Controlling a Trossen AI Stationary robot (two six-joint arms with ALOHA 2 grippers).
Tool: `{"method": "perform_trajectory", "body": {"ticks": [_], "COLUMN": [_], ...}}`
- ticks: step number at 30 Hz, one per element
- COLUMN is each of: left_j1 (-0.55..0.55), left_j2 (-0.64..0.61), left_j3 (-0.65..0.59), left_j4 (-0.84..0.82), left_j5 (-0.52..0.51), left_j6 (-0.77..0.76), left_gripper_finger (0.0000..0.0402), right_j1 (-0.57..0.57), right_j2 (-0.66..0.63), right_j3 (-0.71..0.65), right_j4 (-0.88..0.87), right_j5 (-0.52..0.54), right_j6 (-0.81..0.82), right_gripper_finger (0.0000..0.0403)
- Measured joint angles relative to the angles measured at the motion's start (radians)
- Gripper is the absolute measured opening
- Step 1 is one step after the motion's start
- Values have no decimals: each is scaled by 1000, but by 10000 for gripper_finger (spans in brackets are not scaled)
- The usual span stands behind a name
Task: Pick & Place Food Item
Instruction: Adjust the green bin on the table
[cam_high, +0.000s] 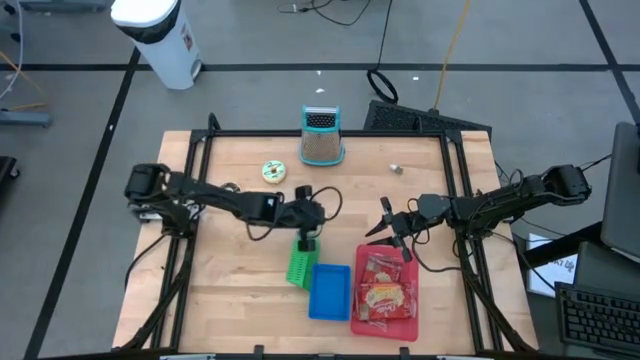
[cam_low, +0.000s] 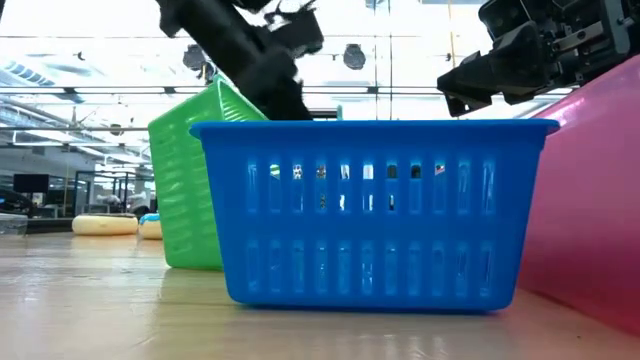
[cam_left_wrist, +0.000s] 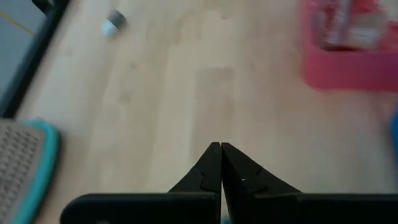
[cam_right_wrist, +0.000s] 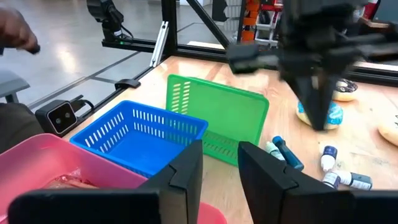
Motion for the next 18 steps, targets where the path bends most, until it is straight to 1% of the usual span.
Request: {"method": "perform_trajectory", "body": {"ticks": [3, 5, 8, 11, 16, 18], "left_j1": [-65, -124, -206, -253, -260, -278], "left_j2": [-46, -61, -39, 10, 41, 36], "left_j3": [0, 1, 2, 1, 4, 2], "left_j4": [-49, -51, -59, -52, -51, -69], "left_j5": [13, 56, 110, 83, 55, 7], "left_j6": [-39, -41, -41, -72, -193, -212], "left_gripper_finger": [6, 3, 3, 3, 4, 2], "right_j1": [2, 2, 2, 2, 2, 2], "right_j2": [0, 0, 0, 0, 0, 0], "right_j3": [0, 0, 0, 0, 0, 0], "right_j4": [-4, -7, -6, -3, 2, 2], "right_j5": [0, -1, -1, -1, -2, -3], "right_j6": [0, 0, 0, 0, 0, 0], "right_gripper_finger": [91, 91, 91, 91, 91, 91]}}
